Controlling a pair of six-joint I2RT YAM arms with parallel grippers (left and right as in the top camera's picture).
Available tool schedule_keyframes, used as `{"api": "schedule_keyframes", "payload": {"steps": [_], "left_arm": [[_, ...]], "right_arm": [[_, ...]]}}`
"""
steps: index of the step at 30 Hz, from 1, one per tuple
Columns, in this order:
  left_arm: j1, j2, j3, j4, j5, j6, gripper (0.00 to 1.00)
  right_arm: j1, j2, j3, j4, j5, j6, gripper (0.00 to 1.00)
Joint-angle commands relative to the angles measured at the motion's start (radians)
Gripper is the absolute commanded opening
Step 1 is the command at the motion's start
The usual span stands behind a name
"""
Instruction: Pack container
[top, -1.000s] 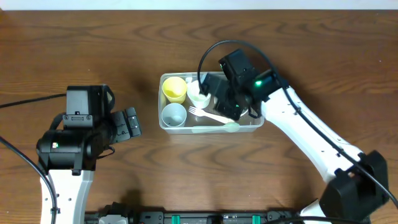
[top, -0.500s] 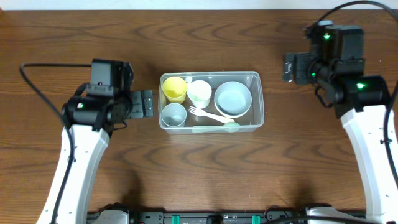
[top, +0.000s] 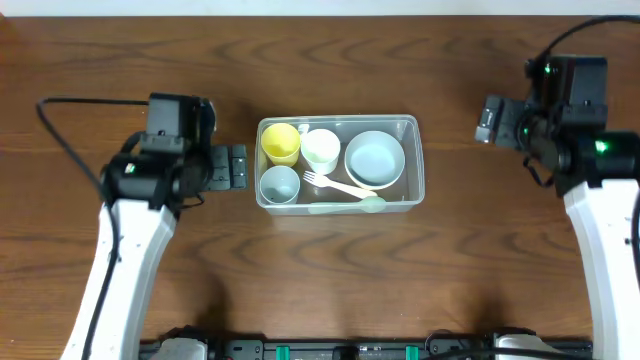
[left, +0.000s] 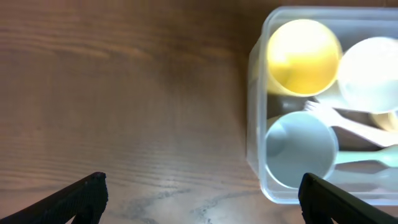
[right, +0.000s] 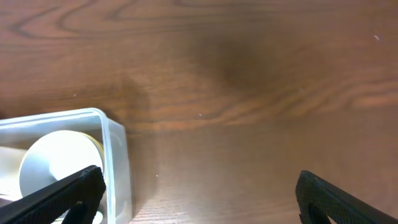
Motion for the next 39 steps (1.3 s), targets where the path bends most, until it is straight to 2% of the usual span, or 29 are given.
{"api": "schedule_keyframes", "payload": {"steps": [1, 6, 11, 14, 15, 17, 39], "left_arm": [[-0.001, -0.135, -0.029, 0.005, 0.001, 0.021, 0.98], [-0.003, -0.386, -0.167, 0.017, 0.023, 0.021, 0.98], [-0.002, -0.706, -0.336, 0.013, 0.022, 0.012, 0.98], [-0.002, -0.881, -0.414, 0.005, 0.01, -0.05, 0.98], [-0.002, -0.92, -0.428, 0.008, 0.006, -0.073, 0.98], [-0.002, -0.98, -0.448, 0.009, 0.003, -0.081, 0.98], [-0.002, -1.014, -0.453, -0.029, 0.003, -0.08, 0.98]], "right_arm": [[-0.003, -0.142, -0.085, 0.023, 0.049, 0.065, 0.98], [0.002, -0.403, -0.307, 0.076, 0.093, 0.092, 0.94], [0.05, -0.7, -0.531, 0.04, 0.167, 0.119, 0.89], [0.062, -0.853, -0.616, 0.008, 0.199, 0.129, 0.93], [0.061, -0.888, -0.633, 0.004, 0.204, 0.129, 0.98], [0.061, -0.946, -0.655, 0.001, 0.211, 0.132, 0.99], [0.061, -0.981, -0.659, -0.024, 0.194, 0.132, 0.99]]}}
